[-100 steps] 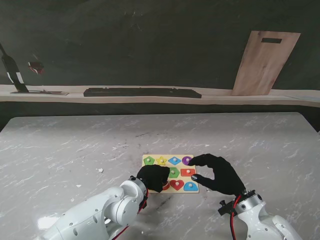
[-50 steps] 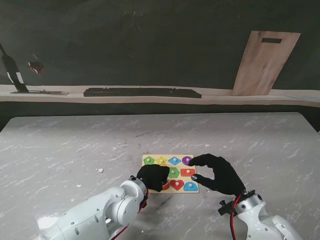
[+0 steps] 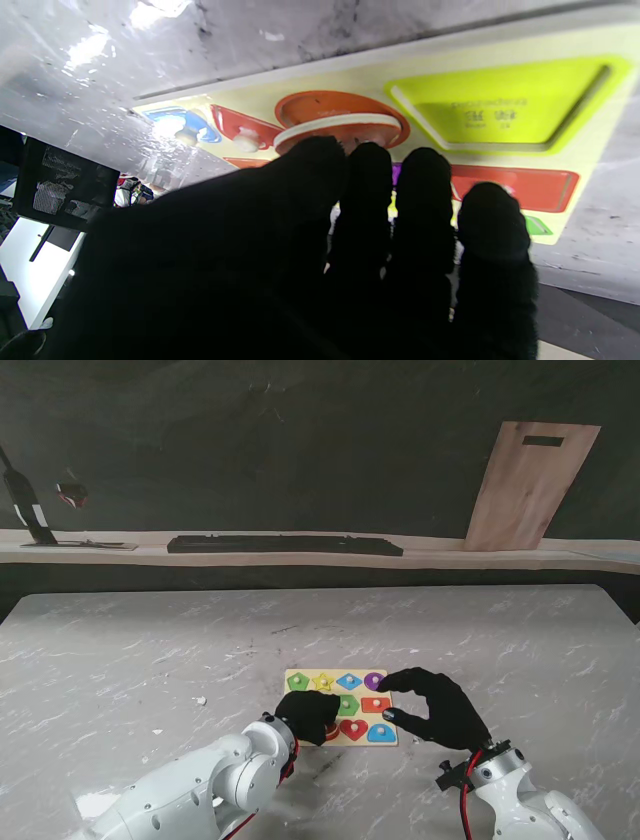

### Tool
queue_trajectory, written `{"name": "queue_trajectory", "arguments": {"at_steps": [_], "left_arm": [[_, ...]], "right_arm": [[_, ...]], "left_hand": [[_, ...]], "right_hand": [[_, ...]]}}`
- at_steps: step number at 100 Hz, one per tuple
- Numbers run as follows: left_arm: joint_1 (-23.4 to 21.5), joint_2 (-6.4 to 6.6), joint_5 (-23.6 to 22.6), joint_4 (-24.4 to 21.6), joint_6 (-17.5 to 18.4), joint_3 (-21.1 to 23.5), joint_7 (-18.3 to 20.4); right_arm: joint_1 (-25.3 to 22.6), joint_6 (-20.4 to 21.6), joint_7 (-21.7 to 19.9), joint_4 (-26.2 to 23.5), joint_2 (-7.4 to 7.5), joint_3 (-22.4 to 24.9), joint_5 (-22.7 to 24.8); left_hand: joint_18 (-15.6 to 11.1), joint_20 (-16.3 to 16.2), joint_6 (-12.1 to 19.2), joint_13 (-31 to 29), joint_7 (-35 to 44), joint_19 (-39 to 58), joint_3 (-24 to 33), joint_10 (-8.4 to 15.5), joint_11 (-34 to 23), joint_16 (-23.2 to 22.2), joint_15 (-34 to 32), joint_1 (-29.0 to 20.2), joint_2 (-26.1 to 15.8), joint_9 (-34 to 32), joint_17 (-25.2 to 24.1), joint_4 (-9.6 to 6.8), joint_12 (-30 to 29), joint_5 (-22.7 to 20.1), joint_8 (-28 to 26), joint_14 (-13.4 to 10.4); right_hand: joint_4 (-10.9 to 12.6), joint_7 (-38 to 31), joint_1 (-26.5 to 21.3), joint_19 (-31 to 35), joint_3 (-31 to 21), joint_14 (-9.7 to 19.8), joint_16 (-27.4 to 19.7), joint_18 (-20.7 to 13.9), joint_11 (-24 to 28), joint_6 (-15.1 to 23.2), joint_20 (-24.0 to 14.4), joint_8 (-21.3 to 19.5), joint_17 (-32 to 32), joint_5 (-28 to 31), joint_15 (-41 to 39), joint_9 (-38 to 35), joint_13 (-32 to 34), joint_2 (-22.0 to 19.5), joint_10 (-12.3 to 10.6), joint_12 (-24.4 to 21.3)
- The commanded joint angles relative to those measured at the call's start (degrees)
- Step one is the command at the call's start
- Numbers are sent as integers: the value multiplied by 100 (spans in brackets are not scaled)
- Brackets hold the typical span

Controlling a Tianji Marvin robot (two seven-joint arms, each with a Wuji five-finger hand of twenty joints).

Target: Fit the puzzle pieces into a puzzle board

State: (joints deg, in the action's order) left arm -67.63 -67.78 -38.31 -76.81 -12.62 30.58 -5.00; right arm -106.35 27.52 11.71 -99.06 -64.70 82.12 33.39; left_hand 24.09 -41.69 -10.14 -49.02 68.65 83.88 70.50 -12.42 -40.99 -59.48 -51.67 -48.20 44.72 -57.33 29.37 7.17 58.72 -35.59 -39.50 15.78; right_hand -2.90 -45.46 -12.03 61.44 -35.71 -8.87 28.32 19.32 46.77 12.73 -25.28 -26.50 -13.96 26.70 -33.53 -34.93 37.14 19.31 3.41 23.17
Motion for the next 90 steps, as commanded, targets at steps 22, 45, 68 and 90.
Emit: {"name": "queue_trajectory", "arguments": {"at_steps": [22, 45, 68, 90], "left_arm": [[74, 20, -99, 84, -35, -117, 74], [99, 12, -71, 110, -75, -176, 111], [134, 37, -54, 69, -152, -240, 264], [131, 95, -11, -65, -250, -249, 498]], "right_arm": [[-43, 6, 8, -20, -28, -6, 5], [-47, 11, 20, -18, -30, 1, 7], [-52, 20, 24, -18, -31, 8, 4], [-57, 34, 22, -18, -33, 15, -11]], "left_hand": [[86, -172, -95, 88, 93, 135, 110, -57, -29, 39, -97, -225, 16, 17, -30, -170, -65, 179, 87, 126], [75, -172, -83, 117, -2, 123, -29, -91, 68, 92, -51, -294, -58, 27, -46, -129, -127, 146, 217, 145], [49, -164, -64, 218, -172, 77, -395, -170, 289, 117, -18, -397, -264, 78, -106, -111, -222, 132, 469, 184], [-10, -191, -29, 607, -590, -23, -1789, -290, 413, 363, -366, -450, -609, 373, -281, 94, -126, 222, 708, 42]], "right_hand": [[61, -25, -78, 94, 74, 163, 23, -75, -23, 109, -51, -56, 44, 64, -74, -125, -82, -159, -172, 12], [60, -27, -79, 89, 77, 166, 24, -75, -24, 108, -50, -56, 49, 67, -77, -128, -78, -160, -167, 12], [61, -28, -80, 91, 75, 161, 23, -78, -21, 92, -51, -56, 45, 75, -74, -129, -85, -163, -165, 13], [61, -30, -82, 93, 75, 166, 23, -75, -19, 90, -52, -56, 43, 71, -76, -134, -77, -160, -167, 13]]}}
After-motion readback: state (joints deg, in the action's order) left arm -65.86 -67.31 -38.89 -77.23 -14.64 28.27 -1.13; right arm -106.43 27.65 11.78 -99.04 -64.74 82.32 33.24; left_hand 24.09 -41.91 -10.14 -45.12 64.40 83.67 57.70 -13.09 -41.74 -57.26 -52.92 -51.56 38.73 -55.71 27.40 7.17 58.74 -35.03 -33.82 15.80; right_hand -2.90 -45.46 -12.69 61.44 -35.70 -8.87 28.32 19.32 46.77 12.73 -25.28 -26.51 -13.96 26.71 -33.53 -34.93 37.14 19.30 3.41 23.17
